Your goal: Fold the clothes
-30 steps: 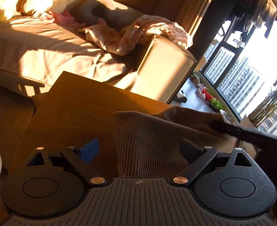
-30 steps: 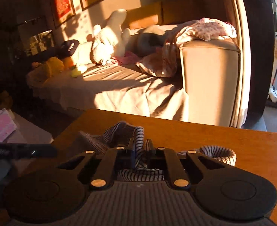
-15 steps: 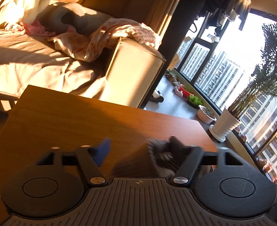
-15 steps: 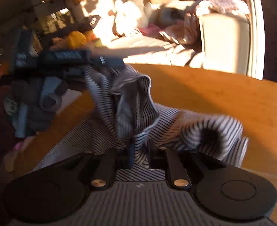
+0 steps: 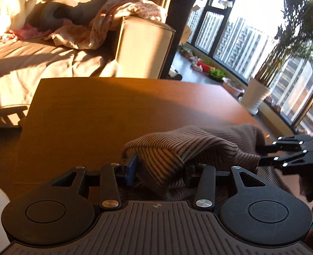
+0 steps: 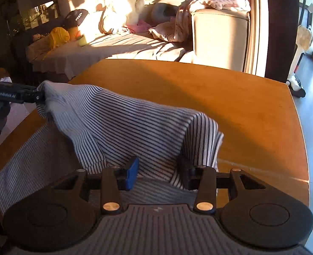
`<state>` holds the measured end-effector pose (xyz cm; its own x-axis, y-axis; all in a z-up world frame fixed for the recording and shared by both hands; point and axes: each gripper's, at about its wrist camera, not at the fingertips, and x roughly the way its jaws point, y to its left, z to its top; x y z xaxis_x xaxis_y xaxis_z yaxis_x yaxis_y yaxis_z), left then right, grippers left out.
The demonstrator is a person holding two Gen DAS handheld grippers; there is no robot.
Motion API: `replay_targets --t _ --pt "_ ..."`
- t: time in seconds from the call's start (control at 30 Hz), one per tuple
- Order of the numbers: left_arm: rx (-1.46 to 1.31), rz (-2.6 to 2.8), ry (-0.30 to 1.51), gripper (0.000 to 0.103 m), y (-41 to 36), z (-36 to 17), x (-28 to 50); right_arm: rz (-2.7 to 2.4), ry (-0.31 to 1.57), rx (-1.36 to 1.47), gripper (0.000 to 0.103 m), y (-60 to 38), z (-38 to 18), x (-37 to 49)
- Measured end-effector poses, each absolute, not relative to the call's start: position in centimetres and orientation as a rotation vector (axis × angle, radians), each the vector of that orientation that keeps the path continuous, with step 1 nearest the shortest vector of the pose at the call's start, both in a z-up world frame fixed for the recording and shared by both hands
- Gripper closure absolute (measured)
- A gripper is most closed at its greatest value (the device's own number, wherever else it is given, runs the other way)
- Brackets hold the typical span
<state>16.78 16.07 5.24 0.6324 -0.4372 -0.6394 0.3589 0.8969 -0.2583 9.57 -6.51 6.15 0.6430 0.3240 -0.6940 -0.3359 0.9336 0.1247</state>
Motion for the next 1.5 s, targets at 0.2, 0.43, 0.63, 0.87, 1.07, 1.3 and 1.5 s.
replay_targets --t 0.2,0.43,0.63,0.87,1.07,1.3,1.5 --pt "-0.238 -0.473 0.759 0.025 18.8 7.0 16.8 0.338 0.748 -0.012 0.061 -6.4 5.4 8.9" --pt "-0.425 -0.426 0.865 0.012 18.3 6.3 20.2 0.266 0.643 -0.158 0.059 -3.7 4.3 9.7" --pt "-0.318 -0.368 0.919 0.050 15.8 4.0 21.6 0.266 0.655 -0.186 0.059 -3.8 4.7 10.3" --pt "-0.170 -0.409 0.911 0.050 15.1 3.0 20.1 0.230 0.686 0.131 0.028 -8.1 6.5 10.2" --pt "-0.229 -0.428 0.910 0.042 15.8 3.4 19.4 0.183 0.658 0.217 0.022 -9.2 6.7 13.1" --pt "-0.564 -0.407 0.873 0.008 20.1 5.5 19.6 0.237 0.710 0.215 0.049 -8.3 5.3 15.7" --pt "-0.668 -0.410 1.003 0.013 18.4 2.7 23.2 0.273 0.731 0.198 0.068 -9.3 5.4 13.6"
